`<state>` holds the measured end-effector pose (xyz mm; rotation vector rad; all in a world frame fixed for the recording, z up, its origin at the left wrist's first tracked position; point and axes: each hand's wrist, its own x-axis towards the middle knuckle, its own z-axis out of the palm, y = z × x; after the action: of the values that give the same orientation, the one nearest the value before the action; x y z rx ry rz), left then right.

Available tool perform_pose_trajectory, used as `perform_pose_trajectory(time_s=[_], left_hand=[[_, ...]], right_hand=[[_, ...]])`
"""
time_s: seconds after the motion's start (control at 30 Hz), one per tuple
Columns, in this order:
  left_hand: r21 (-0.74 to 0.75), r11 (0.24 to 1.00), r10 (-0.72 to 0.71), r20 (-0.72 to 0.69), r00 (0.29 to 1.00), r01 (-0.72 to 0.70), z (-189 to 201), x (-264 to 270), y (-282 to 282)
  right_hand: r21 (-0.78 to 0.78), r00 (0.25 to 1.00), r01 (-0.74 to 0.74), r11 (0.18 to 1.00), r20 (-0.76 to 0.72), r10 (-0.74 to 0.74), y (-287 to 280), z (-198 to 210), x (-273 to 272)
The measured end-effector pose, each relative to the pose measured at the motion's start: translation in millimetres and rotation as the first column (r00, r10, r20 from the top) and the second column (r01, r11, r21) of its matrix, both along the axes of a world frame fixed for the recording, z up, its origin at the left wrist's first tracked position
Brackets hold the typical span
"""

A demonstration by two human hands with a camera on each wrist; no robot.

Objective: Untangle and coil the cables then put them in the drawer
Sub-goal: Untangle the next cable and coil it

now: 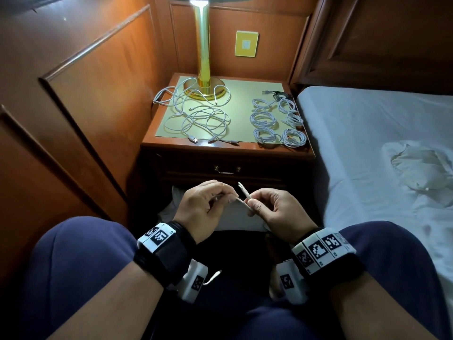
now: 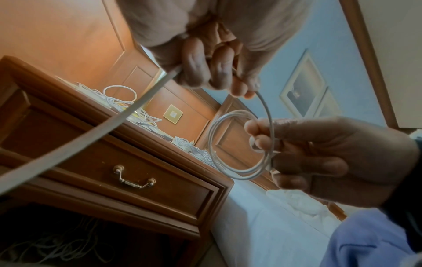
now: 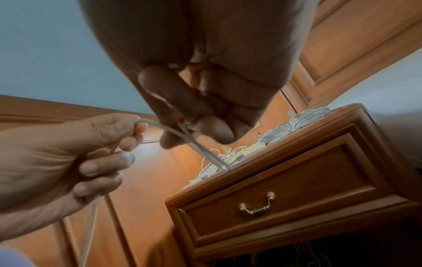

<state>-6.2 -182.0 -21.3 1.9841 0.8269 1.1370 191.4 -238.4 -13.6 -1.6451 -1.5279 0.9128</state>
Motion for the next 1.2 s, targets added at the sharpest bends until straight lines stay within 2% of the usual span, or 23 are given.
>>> perform_pose_trajectory(time_s=[0.2,0.37,0.5,0.63,0.73,0.83,0.9,1.0,1.1,1.2], left_hand=[[-0.146,0.984,0.12,0.108,0.987,-0.103,-5,-1,5],[-0.204,0.967,0.177,0.094,0.98,-0.156,-6,0,6],[-0.318,0.938,0.142,-0.009,0.99,-0.137,-7,-1,6],[-0.406,0.914,-0.002,0.019,1.0,0.01,-4,3,-3],[-0.393,0.914,-0.113,0.003,0.994,0.105,-4,4,-4],[-0.258,0.962,-0.134,-0.172,0.976,0.087,-11,5,-3],[-0.213,0.973,-0.136,-0.243,0.96,0.084,-14,6,-4],[-0.244,0.968,-0.134,-0.307,0.942,0.059,-14,8,-4],[-0.285,0.958,-0.123,-0.28,0.952,0.04,-12,11,-3],[-0.472,0.88,-0.117,-0.087,0.989,0.062,-8,12,-3]], right_hand=[[-0.069,0.994,-0.057,0.996,-0.095,0.05,0,7,2],[-0.141,0.963,-0.087,0.986,-0.266,0.047,0,12,0],[-0.211,0.867,-0.125,0.969,-0.498,0.003,0,15,0],[-0.247,0.742,-0.148,0.958,-0.668,-0.058,-1,17,-1],[-0.228,0.71,-0.135,0.964,-0.701,-0.067,-3,20,1],[-0.247,0.695,-0.149,0.958,-0.715,-0.076,-3,20,0],[-0.303,0.72,-0.155,0.94,-0.686,-0.103,-3,18,-3],[-0.362,0.776,-0.164,0.917,-0.622,-0.107,-2,15,-7],[-0.329,0.804,-0.168,0.929,-0.591,-0.064,-1,14,-7],[-0.339,0.787,-0.158,0.927,-0.611,-0.089,0,15,-5]])
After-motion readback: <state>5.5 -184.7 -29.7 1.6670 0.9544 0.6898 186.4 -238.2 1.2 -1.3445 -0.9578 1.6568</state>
